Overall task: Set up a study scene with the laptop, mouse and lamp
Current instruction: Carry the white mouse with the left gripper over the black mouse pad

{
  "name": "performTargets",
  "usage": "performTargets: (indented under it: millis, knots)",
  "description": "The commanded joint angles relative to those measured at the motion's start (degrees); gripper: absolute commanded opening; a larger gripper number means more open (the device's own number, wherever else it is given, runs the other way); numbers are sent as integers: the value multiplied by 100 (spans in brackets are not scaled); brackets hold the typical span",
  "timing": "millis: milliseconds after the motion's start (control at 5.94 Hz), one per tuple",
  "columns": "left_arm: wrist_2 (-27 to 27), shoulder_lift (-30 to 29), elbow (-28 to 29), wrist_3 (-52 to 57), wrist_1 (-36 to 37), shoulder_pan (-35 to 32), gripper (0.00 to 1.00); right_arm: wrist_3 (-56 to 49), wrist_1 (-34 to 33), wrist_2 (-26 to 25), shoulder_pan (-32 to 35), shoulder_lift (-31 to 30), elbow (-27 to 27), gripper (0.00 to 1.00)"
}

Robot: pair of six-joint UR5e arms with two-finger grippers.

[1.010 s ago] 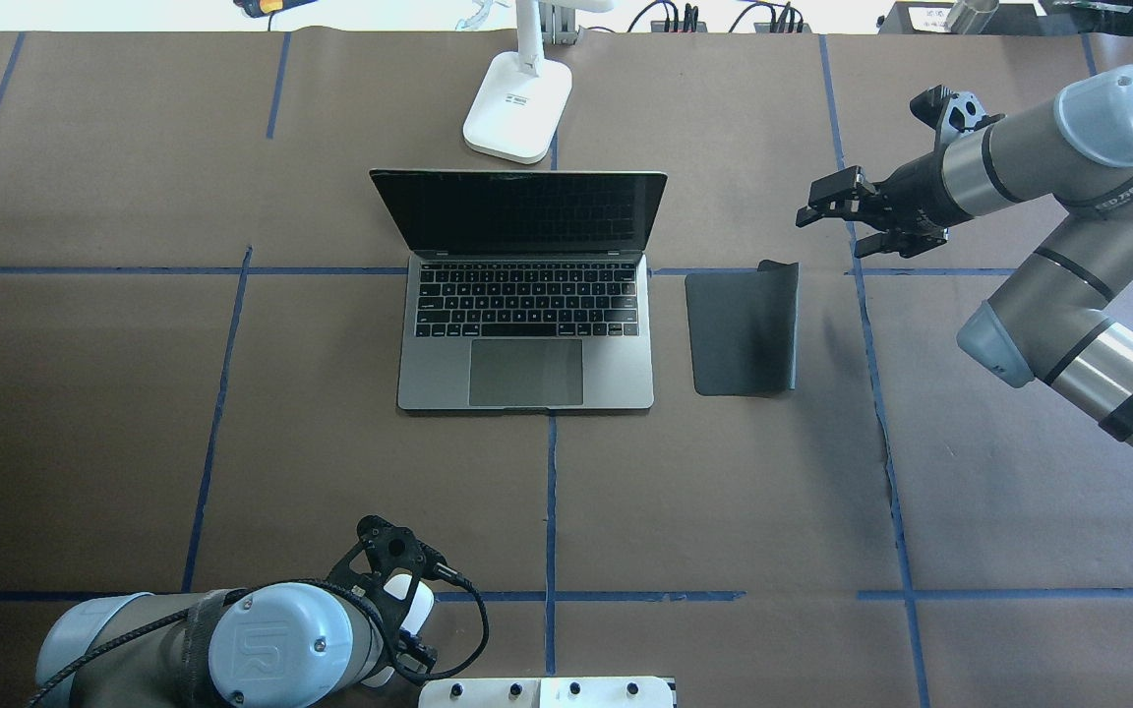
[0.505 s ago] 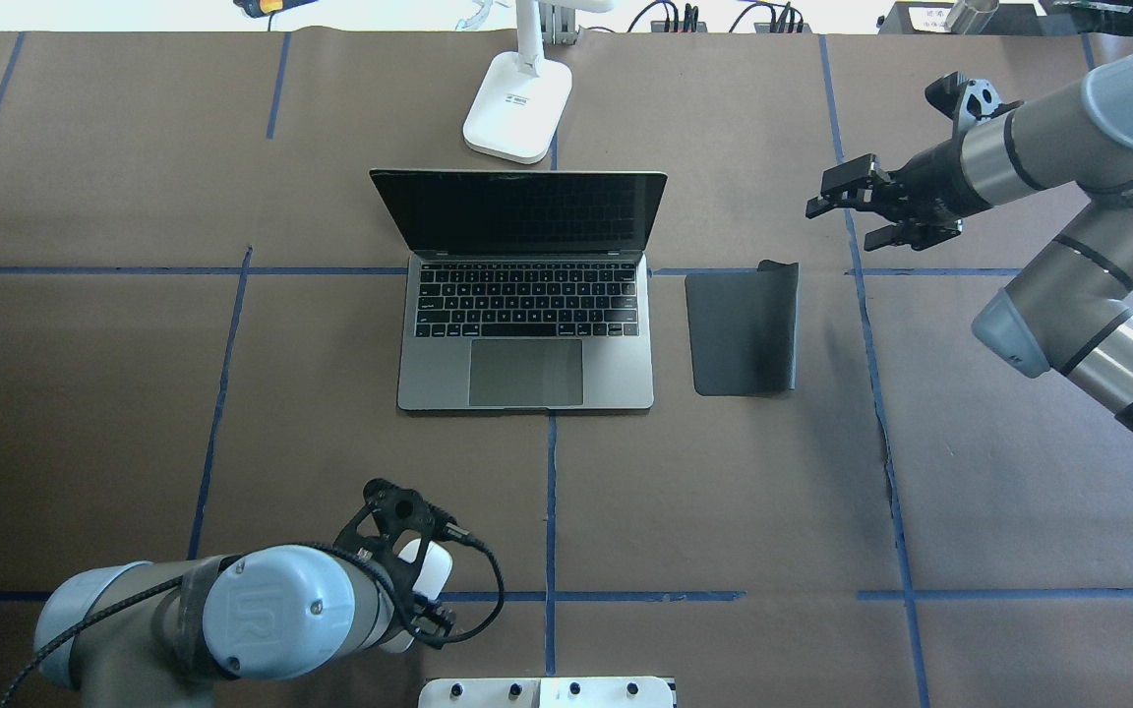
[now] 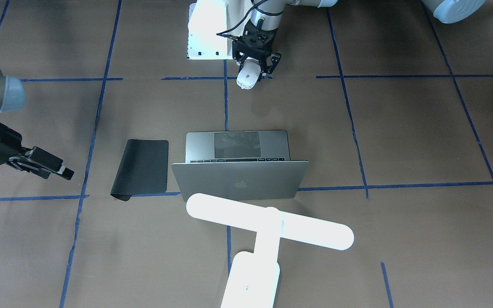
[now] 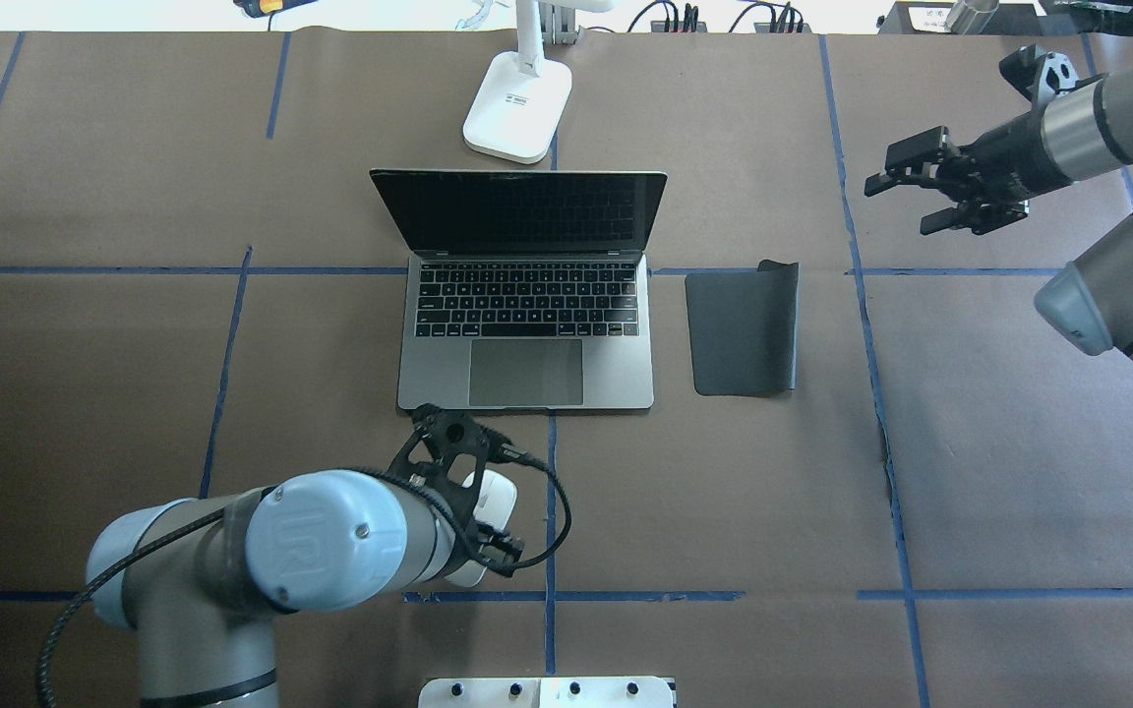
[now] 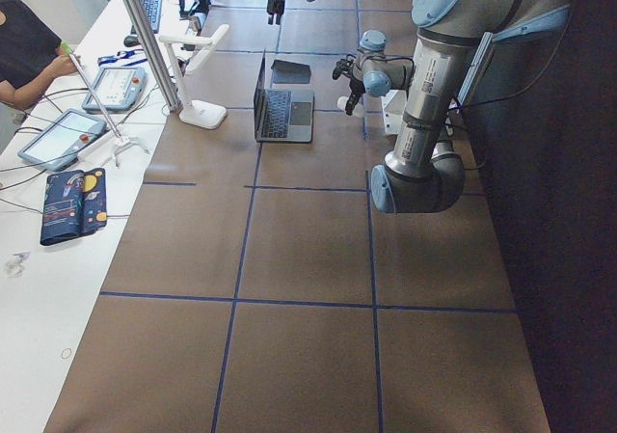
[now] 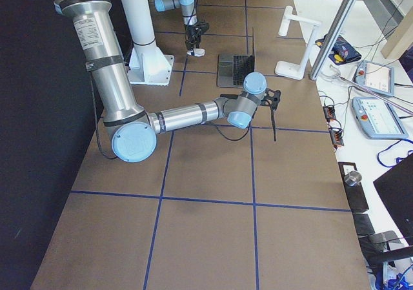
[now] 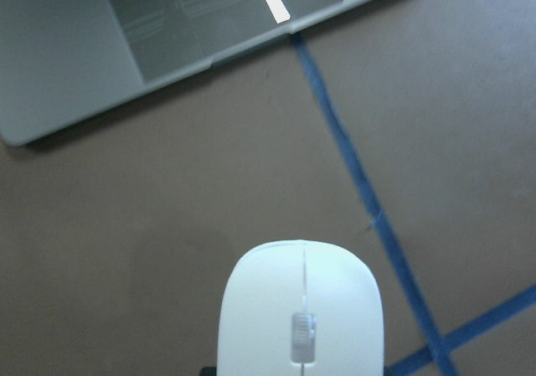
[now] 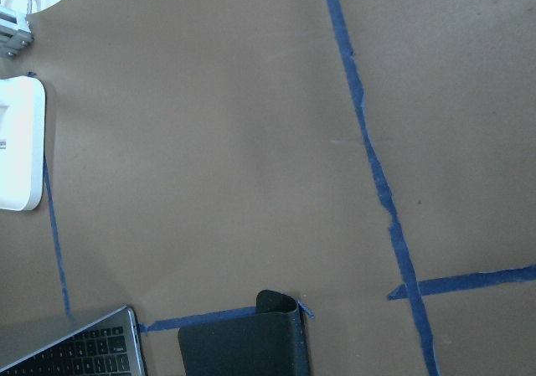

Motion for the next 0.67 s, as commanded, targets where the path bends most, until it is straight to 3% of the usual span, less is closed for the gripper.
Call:
performTargets:
  millis: [0, 505]
  knots:
    - [-1, -1284, 1261, -338, -55, -317, 25, -6, 4, 139, 232, -133, 15, 100]
    - [-97, -3123, 4011, -707, -938, -607, 25, -6, 4, 131, 251, -169, -12, 100]
